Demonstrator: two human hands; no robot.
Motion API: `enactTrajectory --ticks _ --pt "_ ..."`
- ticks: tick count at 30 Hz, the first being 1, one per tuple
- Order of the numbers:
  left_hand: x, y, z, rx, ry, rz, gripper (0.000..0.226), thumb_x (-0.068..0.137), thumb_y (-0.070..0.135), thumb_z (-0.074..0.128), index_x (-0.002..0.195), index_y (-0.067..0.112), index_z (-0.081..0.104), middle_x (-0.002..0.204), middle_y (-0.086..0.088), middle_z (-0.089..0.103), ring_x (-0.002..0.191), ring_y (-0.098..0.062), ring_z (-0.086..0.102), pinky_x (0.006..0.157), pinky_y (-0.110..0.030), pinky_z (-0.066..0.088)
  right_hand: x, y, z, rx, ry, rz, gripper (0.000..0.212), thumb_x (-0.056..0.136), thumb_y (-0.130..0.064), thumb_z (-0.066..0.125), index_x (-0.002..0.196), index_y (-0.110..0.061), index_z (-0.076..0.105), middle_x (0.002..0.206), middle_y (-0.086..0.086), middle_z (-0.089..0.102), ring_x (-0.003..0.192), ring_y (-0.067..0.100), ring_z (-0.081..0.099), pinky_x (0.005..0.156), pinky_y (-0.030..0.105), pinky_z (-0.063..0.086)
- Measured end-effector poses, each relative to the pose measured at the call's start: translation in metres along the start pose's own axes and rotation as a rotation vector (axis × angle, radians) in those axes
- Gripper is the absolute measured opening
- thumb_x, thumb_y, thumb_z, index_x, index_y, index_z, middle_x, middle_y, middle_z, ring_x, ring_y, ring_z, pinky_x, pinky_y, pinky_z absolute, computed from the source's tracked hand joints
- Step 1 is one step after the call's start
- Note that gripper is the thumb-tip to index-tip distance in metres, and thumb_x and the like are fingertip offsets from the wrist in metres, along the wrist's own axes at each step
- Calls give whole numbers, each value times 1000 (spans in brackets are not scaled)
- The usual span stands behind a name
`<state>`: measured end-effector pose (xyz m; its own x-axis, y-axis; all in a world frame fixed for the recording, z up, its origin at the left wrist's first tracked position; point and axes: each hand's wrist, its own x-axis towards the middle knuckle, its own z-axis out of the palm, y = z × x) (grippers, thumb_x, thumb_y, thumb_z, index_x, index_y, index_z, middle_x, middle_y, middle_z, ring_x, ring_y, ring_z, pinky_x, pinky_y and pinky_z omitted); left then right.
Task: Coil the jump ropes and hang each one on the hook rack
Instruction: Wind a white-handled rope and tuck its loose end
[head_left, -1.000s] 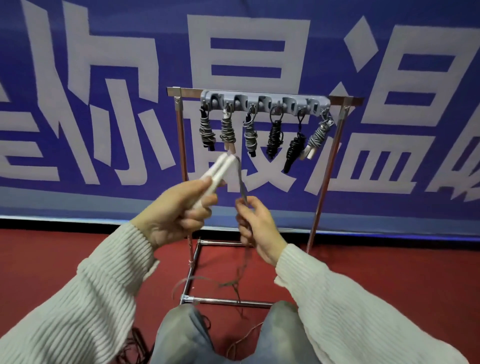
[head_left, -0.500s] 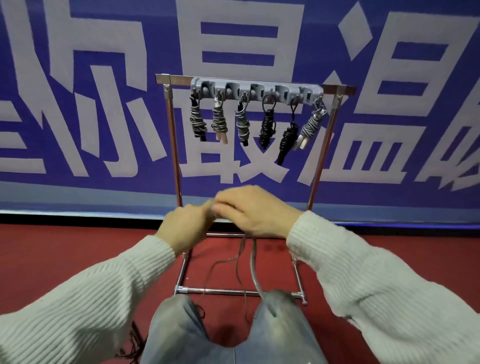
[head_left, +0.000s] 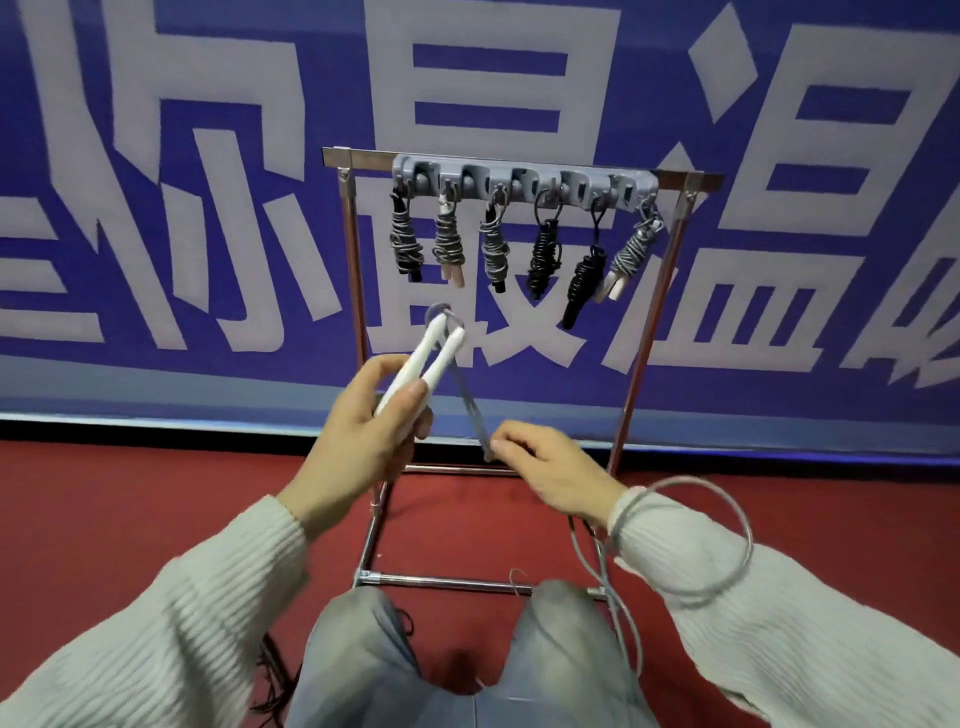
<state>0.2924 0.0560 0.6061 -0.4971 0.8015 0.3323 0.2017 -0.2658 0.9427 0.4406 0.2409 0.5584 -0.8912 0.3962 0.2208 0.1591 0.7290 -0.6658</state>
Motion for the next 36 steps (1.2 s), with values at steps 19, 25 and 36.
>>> enactTrajectory --ticks 19,25,36 --pt "-30 -2 15 338 -266 244 12 99 30 58 88 28 64 64 7 53 54 -4 42 51 -21 35 2 -47 -20 348 -209 0 23 103 -20 59 79 -19 61 60 -13 54 52 1 46 53 20 39" --pt "3 -36 -2 565 120 -48 41 96 54 56 91 13 60 64 1 60 52 -17 50 53 -37 41 -18 -44 8 50 -149 -20 26 106 -34 51 91 -21 67 67 -8 49 60 7 44 61 28 38" --pt "-38 -9 15 524 -539 127 24 99 35 62 87 14 65 60 6 54 50 -4 43 51 -19 34 6 -48 -37 213 -373 -28 10 95 -28 70 92 -20 74 81 -8 70 72 11 62 66 26 50"
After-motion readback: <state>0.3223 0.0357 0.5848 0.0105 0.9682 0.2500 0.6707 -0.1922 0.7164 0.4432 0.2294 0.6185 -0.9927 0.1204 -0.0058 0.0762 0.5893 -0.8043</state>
